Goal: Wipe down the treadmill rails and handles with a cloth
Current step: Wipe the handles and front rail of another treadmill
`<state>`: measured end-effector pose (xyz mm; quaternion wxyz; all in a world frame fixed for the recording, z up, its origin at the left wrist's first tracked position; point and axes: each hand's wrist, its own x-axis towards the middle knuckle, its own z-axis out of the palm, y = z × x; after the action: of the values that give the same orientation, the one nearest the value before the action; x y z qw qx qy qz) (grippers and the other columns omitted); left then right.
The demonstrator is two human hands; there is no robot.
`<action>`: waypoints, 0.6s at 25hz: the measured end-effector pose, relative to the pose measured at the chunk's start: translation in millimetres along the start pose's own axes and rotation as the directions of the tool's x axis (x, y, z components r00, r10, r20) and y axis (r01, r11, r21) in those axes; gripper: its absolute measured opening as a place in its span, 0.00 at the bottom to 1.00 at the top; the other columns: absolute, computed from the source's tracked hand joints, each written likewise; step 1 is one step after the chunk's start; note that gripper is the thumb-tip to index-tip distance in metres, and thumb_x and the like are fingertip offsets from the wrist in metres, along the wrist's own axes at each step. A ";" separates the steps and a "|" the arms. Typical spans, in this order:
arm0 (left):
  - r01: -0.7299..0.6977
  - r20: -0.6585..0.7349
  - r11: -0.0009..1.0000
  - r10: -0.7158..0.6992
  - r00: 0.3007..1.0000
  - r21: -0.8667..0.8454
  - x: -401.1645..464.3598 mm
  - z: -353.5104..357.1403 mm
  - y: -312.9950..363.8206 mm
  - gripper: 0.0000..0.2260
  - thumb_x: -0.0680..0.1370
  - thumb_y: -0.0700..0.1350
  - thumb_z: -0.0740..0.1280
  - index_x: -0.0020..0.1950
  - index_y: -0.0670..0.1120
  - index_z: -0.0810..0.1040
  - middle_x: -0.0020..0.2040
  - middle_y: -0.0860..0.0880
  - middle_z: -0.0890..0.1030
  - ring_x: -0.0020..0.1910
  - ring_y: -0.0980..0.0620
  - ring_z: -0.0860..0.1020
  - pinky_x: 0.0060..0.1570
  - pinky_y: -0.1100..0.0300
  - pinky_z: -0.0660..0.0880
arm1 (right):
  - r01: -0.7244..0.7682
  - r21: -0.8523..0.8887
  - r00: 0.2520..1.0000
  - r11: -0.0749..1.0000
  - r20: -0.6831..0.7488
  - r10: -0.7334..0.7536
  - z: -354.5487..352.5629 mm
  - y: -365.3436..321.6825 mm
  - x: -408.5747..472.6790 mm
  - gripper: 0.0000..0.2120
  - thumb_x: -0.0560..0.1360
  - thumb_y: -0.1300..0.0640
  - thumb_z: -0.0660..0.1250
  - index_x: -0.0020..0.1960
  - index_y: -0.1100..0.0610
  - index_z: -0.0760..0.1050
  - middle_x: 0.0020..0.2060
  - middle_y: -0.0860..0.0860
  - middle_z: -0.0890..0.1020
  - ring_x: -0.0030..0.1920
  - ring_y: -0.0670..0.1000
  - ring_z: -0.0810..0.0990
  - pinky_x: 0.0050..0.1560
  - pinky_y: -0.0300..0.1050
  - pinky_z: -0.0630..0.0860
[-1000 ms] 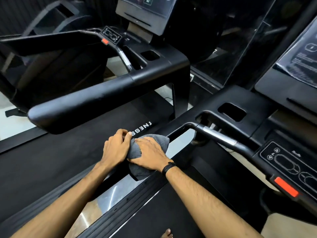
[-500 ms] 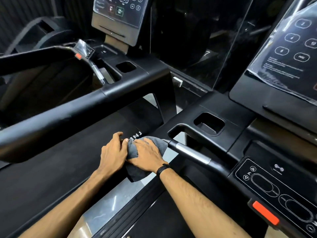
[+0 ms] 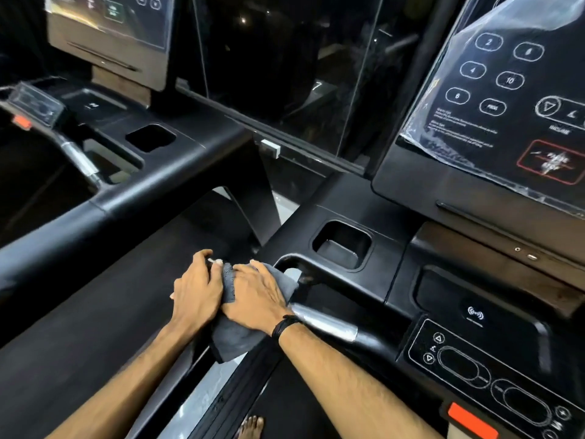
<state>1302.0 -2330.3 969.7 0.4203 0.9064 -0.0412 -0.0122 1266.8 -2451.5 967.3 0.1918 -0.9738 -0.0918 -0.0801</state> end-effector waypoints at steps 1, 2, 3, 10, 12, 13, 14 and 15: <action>-0.024 0.012 1.000 0.025 1.000 -0.020 8.8 5.9 3.6 0.21 0.82 0.56 0.54 0.68 0.45 0.69 0.62 0.43 0.80 0.62 0.38 0.76 0.64 0.43 0.69 | -0.020 -0.009 0.999 1.000 -0.036 0.020 -2.6 5.6 5.1 0.08 0.72 0.54 0.63 0.47 0.58 0.74 0.38 0.51 0.81 0.43 0.55 0.79 0.59 0.55 0.69; -0.038 0.029 0.999 0.039 0.999 -0.038 18.7 12.8 6.6 0.23 0.80 0.59 0.52 0.68 0.45 0.69 0.61 0.43 0.80 0.61 0.38 0.76 0.63 0.42 0.69 | -0.056 -0.013 0.996 0.998 -0.067 0.055 -4.2 12.9 11.4 0.06 0.72 0.55 0.63 0.45 0.58 0.74 0.37 0.52 0.81 0.43 0.55 0.78 0.58 0.55 0.70; -0.048 0.045 0.997 0.051 0.998 -0.053 27.0 19.4 9.8 0.25 0.79 0.61 0.51 0.67 0.45 0.69 0.60 0.43 0.80 0.61 0.39 0.76 0.63 0.42 0.70 | -0.102 -0.015 0.991 0.995 -0.086 0.101 -5.9 20.4 16.8 0.07 0.72 0.56 0.62 0.44 0.58 0.74 0.37 0.52 0.81 0.44 0.55 0.78 0.60 0.54 0.70; -0.204 0.108 0.953 0.232 0.967 -0.223 53.6 65.5 52.9 0.26 0.80 0.61 0.54 0.70 0.45 0.69 0.64 0.45 0.78 0.64 0.43 0.75 0.68 0.42 0.66 | -0.393 -0.096 0.839 0.915 -0.445 0.314 -52.1 66.3 -1.9 0.31 0.59 0.62 0.61 0.62 0.65 0.77 0.60 0.58 0.81 0.67 0.58 0.75 0.75 0.52 0.57; -0.254 0.141 0.936 0.293 0.946 -0.243 55.5 82.9 68.9 0.25 0.80 0.58 0.53 0.70 0.43 0.69 0.65 0.44 0.78 0.66 0.44 0.74 0.71 0.41 0.62 | -0.529 -0.159 0.740 0.833 -0.567 0.362 -71.1 77.7 -10.0 0.33 0.58 0.63 0.64 0.64 0.67 0.76 0.63 0.59 0.80 0.68 0.59 0.74 0.75 0.55 0.59; -0.279 0.159 0.930 0.321 0.934 -0.239 54.5 90.5 76.3 0.25 0.80 0.57 0.53 0.71 0.43 0.69 0.65 0.44 0.77 0.67 0.45 0.73 0.74 0.42 0.58 | -0.592 -0.212 0.738 0.777 -0.531 0.417 -78.2 83.2 -14.7 0.34 0.59 0.63 0.66 0.66 0.67 0.75 0.65 0.60 0.78 0.70 0.60 0.73 0.75 0.57 0.60; -0.306 0.175 0.922 0.350 0.920 -0.236 54.2 97.5 82.1 0.25 0.81 0.57 0.53 0.71 0.42 0.69 0.66 0.45 0.76 0.68 0.47 0.72 0.76 0.43 0.54 | -0.638 -0.267 0.746 0.722 -0.449 0.492 -82.0 89.2 -19.4 0.34 0.61 0.62 0.67 0.68 0.66 0.73 0.67 0.60 0.77 0.72 0.60 0.70 0.75 0.59 0.60; -0.338 0.189 0.911 0.384 0.904 -0.237 54.0 104.5 88.4 0.26 0.80 0.58 0.52 0.71 0.42 0.69 0.66 0.46 0.76 0.69 0.48 0.71 0.77 0.45 0.50 | -0.666 -0.295 0.743 0.685 -0.349 0.571 -82.0 96.9 -25.1 0.32 0.64 0.60 0.67 0.68 0.65 0.73 0.67 0.60 0.76 0.73 0.60 0.69 0.76 0.58 0.59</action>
<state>1344.3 -2471.3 970.3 0.4957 0.8287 -0.2562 -0.0435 1252.8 -2575.2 1002.7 0.0128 -0.9482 0.2855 -0.1389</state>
